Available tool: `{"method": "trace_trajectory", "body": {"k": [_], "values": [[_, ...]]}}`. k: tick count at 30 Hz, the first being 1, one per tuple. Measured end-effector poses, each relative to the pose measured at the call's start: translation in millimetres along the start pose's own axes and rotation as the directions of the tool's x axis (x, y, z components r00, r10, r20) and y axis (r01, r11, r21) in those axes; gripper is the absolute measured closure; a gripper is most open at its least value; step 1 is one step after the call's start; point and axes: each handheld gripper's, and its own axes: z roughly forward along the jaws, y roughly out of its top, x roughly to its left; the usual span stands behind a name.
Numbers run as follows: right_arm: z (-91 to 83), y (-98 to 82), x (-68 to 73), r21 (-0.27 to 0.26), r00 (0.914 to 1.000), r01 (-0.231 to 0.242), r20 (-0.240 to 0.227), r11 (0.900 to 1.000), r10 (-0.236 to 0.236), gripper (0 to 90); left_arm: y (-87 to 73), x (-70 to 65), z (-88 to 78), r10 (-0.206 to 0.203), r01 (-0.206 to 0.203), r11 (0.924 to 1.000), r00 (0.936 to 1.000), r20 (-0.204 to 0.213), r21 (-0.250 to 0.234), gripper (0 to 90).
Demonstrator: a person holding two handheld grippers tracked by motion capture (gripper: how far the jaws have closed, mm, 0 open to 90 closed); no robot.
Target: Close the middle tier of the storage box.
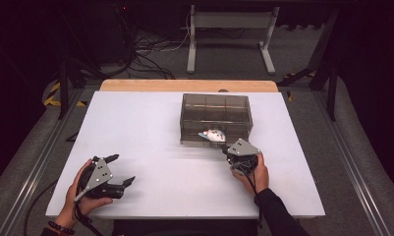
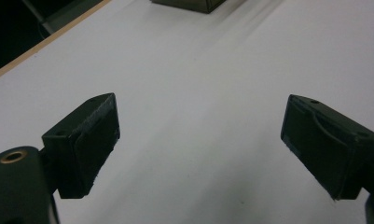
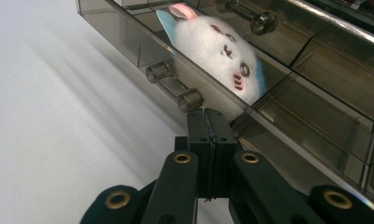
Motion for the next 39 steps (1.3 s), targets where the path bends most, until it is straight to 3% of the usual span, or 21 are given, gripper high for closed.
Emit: {"method": "trace_trajectory", "body": {"k": [14, 39], "values": [[3.8, 5.7, -2.5, -0.029, 0.9997, -0.014, 0.018, 0.999, 0.015, 90.0, -0.1, -1.4, 3.7, 0.007, -0.007, 0.9998, 1.0, 0.005, 0.019, 12.9], [17.3, 10.2, -7.9, -0.025, 0.9959, -0.02, 0.087, 0.999, 0.023, 90.0, -0.7, -0.1, 3.8, 0.002, -0.002, 0.9999, 1.0, -0.002, 0.017, 12.8]]}}
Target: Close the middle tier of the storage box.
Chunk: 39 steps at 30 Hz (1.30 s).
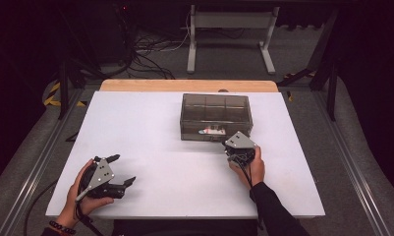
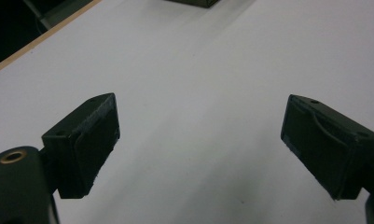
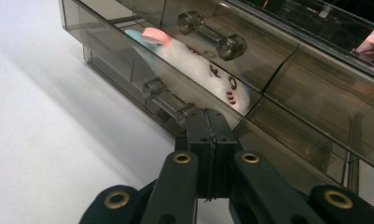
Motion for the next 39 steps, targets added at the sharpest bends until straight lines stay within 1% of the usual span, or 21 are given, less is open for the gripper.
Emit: {"method": "trace_trajectory", "body": {"k": [3, 10, 12, 18, 20, 27, 36, 38, 39], "values": [[2.7, 1.3, -1.3, 0.003, 1.0, -0.003, 0.007, 1.0, 0.003, 90.0, -0.4, 0.4, 0.2, -0.008, 0.008, 1.0, 1.0, 0.004, -0.001, 12.8], [6.8, 3.5, -2.8, 0.007, 0.9998, -0.004, 0.02, 1.0, 0.004, 90.0, -0.6, 0.4, 0.1, -0.004, 0.004, 1.0, 1.0, 0.001, -0.001, 12.8], [7.9, 4.5, -3.2, 0.004, 0.9997, -0.008, 0.023, 1.0, 0.008, 90.0, -0.6, 0.3, 0.4, -0.007, 0.007, 1.0, 1.0, 0.006, 0.0, 12.8], [8.6, 5.2, -4.0, -0.002, 0.9998, -0.005, 0.02, 1.0, 0.005, 90.0, -0.8, 0.1, 0.3, -0.008, 0.008, 1.0, 1.0, 0.004, 0.001, 12.8], [8.9, 5.8, -3.5, 0.003, 0.9996, 0.004, 0.026, 1.0, -0.004, 90.0, -0.9, 0.0, 0.2, -0.008, 0.008, 1.0, 1.0, 0.005, 0.001, 12.8], [10.5, 6.4, -4.3, 0.005, 0.9995, 0.003, 0.03, 1.0, -0.003, 90.0, -0.8, 0.1, -0.3, -0.014, 0.014, 0.9999, 0.9999, 0.003, -0.001, 12.8], [13.3, 7.3, -4.8, 0.005, 0.9992, 0.008, 0.039, 1.0, -0.008, 90.0, -0.2, -0.2, -0.5, -0.01, 0.01, 0.9999, 0.9999, 0.008, -0.005, 12.8], [13.1, 7.6, -5.2, 0.006, 0.9992, 0.016, 0.037, 1.0, -0.016, 90.0, -0.4, 0.4, 0.0, -0.017, 0.017, 0.9998, 0.9998, 0.01, -0.007, 12.7], [13.0, 7.4, -4.9, 0.005, 0.9992, 0.012, 0.037, 1.0, -0.012, 90.0, -0.4, 0.4, 0.0, -0.02, 0.02, 0.9998, 0.9998, 0.01, -0.006, 12.7]]}}
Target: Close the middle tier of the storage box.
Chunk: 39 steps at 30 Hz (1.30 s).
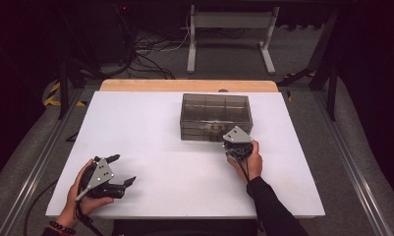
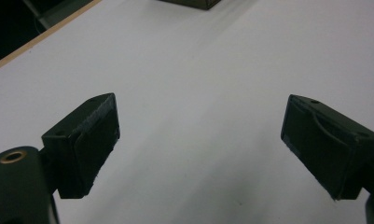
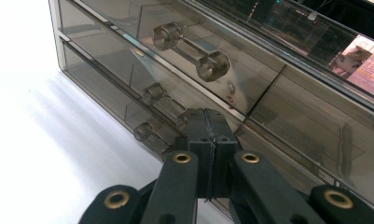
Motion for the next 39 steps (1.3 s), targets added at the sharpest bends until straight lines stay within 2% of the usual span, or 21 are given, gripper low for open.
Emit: {"method": "trace_trajectory", "body": {"k": [6, 11, 15, 24, 39], "values": [[-0.8, -0.1, 0.4, 0.004, 1.0, -0.009, 0.001, 1.0, 0.009, 89.3, 0.1, -0.2, -1.6, 0.0, 0.0, 1.0, 1.0, -0.002, -0.006, 12.7], [-6.5, 1.7, 0.8, -0.006, 0.9997, -0.019, -0.016, 1.0, 0.019, 88.1, 0.1, 0.2, -2.2, 0.003, -0.003, 1.0, 1.0, -0.003, -0.007, 12.7], [-15.6, 5.6, 0.0, -0.039, 0.9996, -0.017, -0.024, 0.999, 0.016, 86.8, -0.1, 0.4, -2.3, 0.002, -0.002, 1.0, 1.0, -0.005, -0.007, 12.7], [-34.5, 12.4, -6.1, -0.101, 0.9978, -0.047, -0.051, 0.994, 0.042, 84.0, 0.0, 0.1, -2.1, 0.008, -0.008, 1.0, 1.0, -0.001, -0.005, 12.7], [-40.4, 10.2, -8.3, -0.111, 0.996, -0.059, -0.073, 0.992, 0.051, 79.2, -0.5, 0.0, -1.9, 0.007, -0.007, 1.0, 1.0, 0.003, -0.002, 12.7]]}}
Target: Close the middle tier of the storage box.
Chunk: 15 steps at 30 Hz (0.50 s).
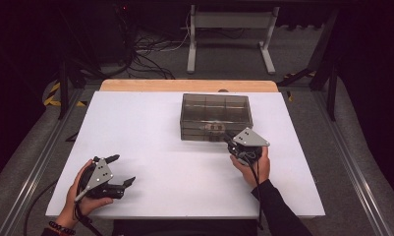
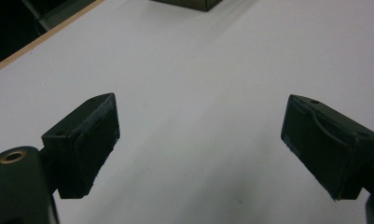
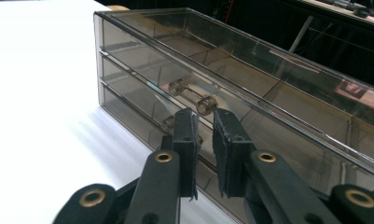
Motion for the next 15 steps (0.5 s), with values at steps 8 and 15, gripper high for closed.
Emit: {"method": "trace_trajectory", "body": {"k": [8, 15], "values": [[-5.1, -1.1, -1.4, -0.004, 1.0, 0.001, -0.008, 1.0, -0.001, 76.4, 0.1, -0.7, 0.0, 0.003, -0.003, 1.0, 1.0, 0.001, 0.0, 12.7], [-8.5, -0.5, 0.4, -0.009, 0.9998, 0.011, -0.015, 1.0, -0.011, 74.3, 0.2, -0.9, 0.2, 0.005, -0.005, 1.0, 1.0, -0.001, -0.001, 12.7]]}}
